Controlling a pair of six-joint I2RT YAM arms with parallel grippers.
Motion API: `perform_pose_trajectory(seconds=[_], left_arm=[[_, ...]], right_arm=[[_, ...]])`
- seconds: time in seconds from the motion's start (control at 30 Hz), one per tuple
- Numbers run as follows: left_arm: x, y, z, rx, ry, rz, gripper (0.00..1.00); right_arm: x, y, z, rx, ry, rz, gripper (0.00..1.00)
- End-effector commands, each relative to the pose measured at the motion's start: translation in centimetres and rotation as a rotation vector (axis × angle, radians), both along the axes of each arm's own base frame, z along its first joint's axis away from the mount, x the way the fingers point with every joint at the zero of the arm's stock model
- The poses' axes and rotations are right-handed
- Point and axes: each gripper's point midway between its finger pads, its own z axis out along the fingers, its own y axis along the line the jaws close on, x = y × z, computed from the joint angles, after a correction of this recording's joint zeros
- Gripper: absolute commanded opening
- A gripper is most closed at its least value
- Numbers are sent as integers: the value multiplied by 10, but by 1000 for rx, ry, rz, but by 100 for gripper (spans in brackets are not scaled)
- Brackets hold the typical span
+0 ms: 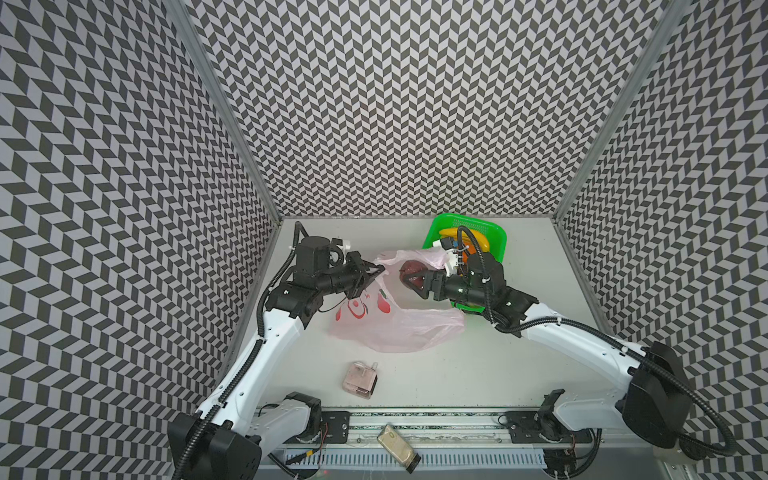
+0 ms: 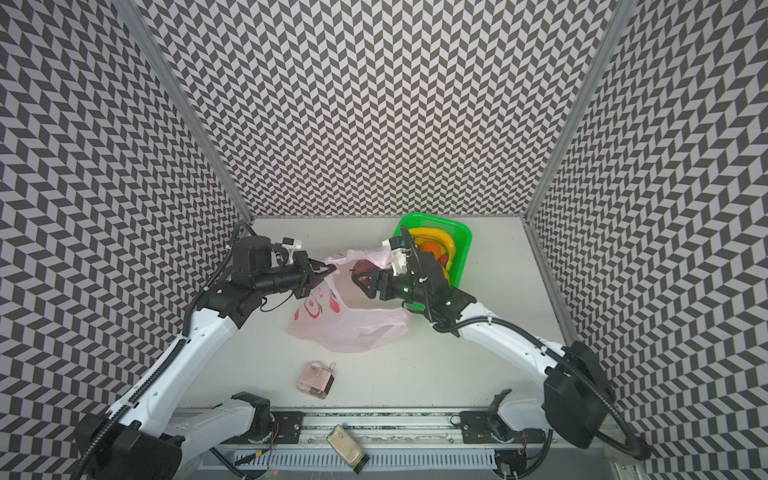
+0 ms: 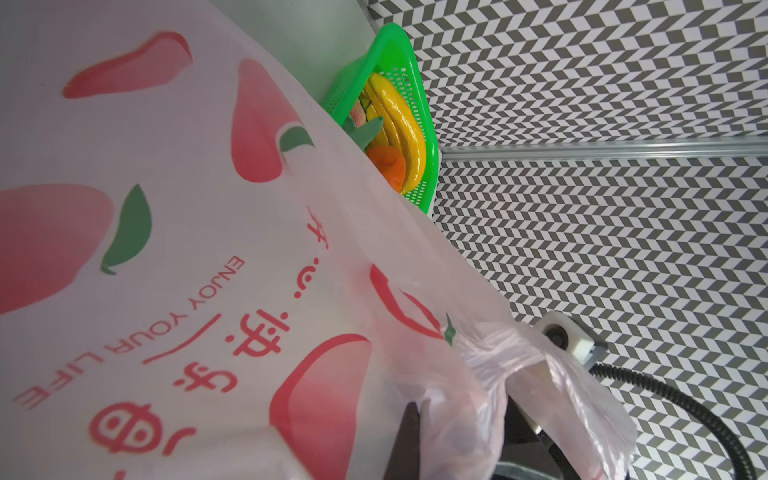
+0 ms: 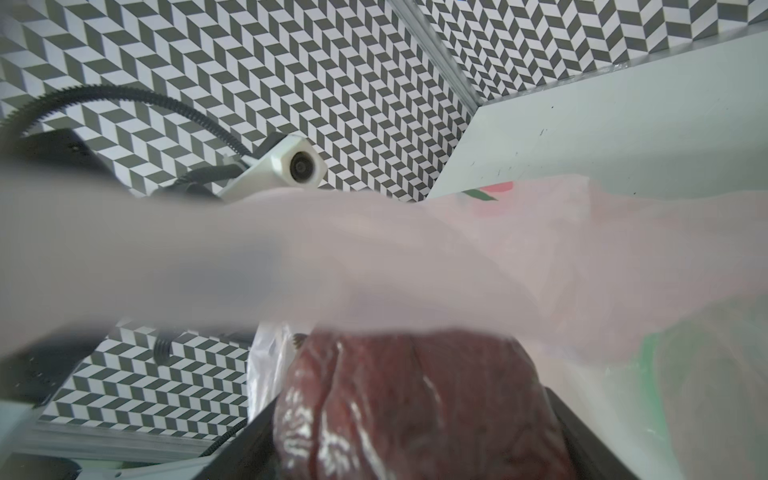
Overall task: Place the fake fruits into the plastic bag and tie a complex knot
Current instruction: 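Move the passion fruit into the pink bag mouth and open the right gripper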
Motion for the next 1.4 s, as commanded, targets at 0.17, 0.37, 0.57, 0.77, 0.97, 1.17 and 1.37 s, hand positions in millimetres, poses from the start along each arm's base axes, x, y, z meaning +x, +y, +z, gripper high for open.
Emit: perform_pose_trajectory(seconds=[0.17, 0.37, 0.57, 0.77, 0.97, 1.17, 1.37], left_arm=[[-7, -11, 15, -111, -17, -29, 0], [-10, -16, 13, -152, -5, -35, 0], [-7, -16, 5, -158, 6, -27, 0], [-6, -16, 0, -155, 13, -21, 0], [-4, -16, -2, -152, 14, -18, 0], [-5, -17, 2, -155, 7, -21, 0], [-4, -14, 5, -153, -2, -16, 0]], right_arm=[[29, -10, -15, -142, -66, -27, 65], [39, -18, -17, -199, -97, -38, 73], [44, -16, -21, -238, -104, -26, 75], [49, -13, -26, -284, -108, -10, 79], [51, -12, -21, -301, -127, -5, 92], [52, -12, -21, -308, -126, -1, 95], [52, -12, -18, -310, -132, -3, 96]])
